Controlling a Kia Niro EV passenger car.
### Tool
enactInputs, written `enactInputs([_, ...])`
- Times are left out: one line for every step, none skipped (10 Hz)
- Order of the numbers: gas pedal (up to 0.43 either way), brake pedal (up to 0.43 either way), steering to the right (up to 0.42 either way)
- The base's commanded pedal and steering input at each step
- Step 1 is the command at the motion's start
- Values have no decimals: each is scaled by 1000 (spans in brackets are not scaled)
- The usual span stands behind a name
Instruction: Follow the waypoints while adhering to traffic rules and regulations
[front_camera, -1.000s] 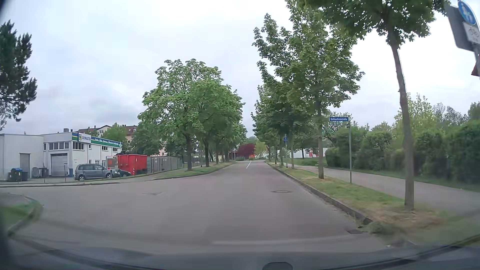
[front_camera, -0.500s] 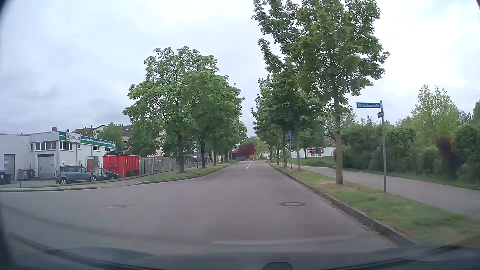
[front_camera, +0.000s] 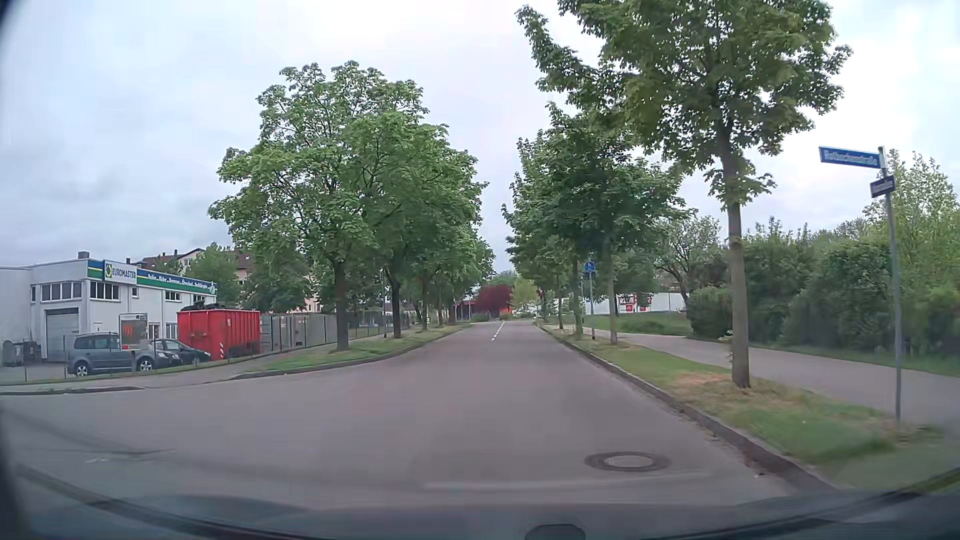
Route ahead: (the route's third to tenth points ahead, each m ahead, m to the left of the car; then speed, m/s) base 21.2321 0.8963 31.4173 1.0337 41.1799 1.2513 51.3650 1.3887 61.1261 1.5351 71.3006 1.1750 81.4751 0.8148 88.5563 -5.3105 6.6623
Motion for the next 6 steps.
enactInputs([130, 0, -5])
enactInputs([130, 0, -5])
enactInputs([130, 0, -5])
enactInputs([130, 0, -5])
enactInputs([130, 0, -5])
enactInputs([130, 0, -5])
